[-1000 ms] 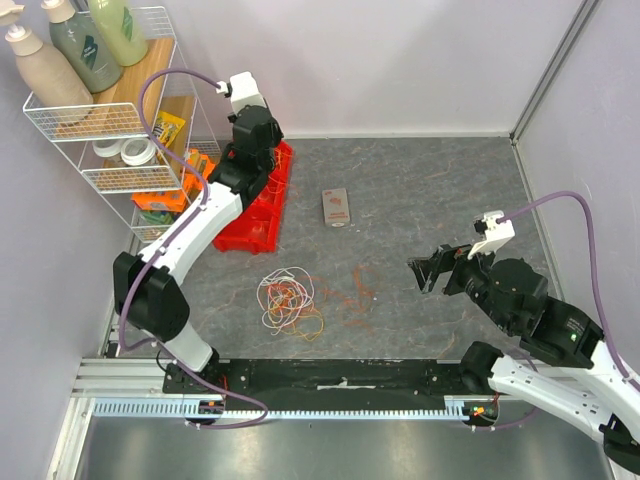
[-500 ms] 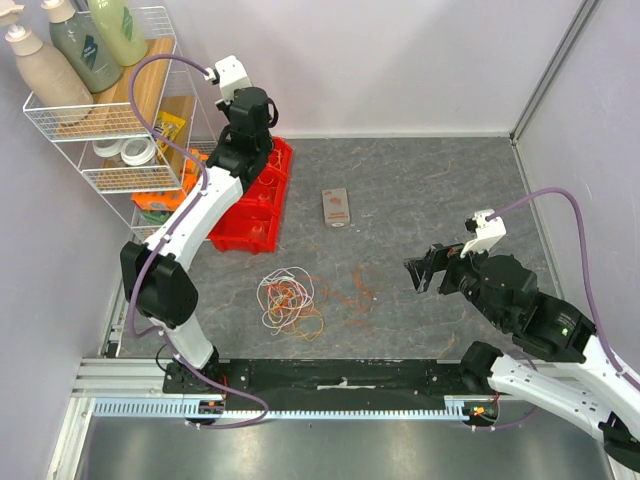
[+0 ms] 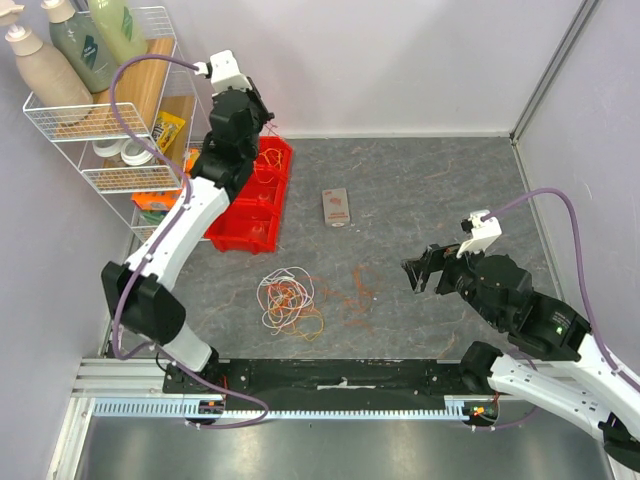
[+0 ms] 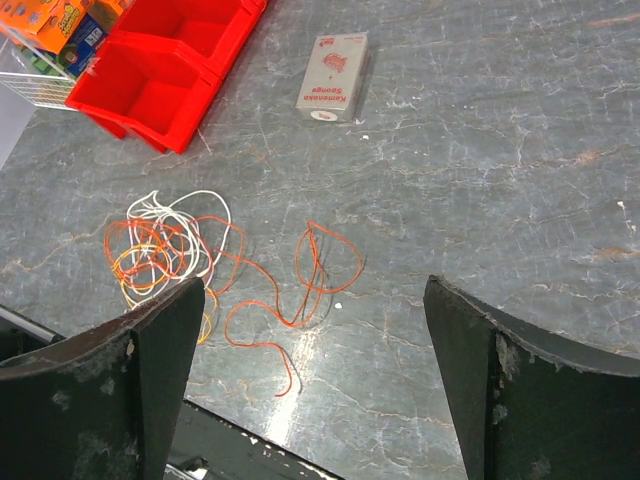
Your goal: Untangle the cables
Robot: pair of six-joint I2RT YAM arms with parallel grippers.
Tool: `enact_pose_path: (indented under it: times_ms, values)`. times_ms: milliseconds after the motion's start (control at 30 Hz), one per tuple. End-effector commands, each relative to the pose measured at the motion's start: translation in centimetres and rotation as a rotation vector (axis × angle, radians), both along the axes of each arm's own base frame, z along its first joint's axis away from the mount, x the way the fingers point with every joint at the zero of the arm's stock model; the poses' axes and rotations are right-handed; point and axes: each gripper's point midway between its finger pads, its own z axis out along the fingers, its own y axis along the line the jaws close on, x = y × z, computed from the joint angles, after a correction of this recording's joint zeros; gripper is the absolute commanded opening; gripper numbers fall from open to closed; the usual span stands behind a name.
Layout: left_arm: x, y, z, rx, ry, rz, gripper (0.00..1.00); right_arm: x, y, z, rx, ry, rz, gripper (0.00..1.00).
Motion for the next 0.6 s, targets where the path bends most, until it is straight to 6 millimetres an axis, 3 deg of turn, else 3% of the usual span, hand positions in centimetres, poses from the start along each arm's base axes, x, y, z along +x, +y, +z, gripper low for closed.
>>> enact_pose_path:
  times_ms: [0, 333, 500, 567]
  values:
    - [-3.4, -4.2, 9.0, -0.104, -0.268, -0.329, 0.02, 0.3, 0.7, 0.3, 0.034, -0.008, 0.003, 0.98]
    - [-3.0, -2.6, 8.5, -0.115, -0.238, -0.260, 0.02, 0.1, 0.4, 0.6, 0.054, -0.015, 0.001, 0.98]
    - [-1.9, -0.8, 6.4, -0.093, -0.182, -0.139, 0.01, 0.1, 0.5, 0.6, 0.052, -0.013, 0.002, 0.98]
    - [-1.5, 0.8, 5.2, -0.109, -0.140, -0.040, 0.02, 0.1, 0.5, 0.6, 0.050, -0.014, 0.003, 0.98]
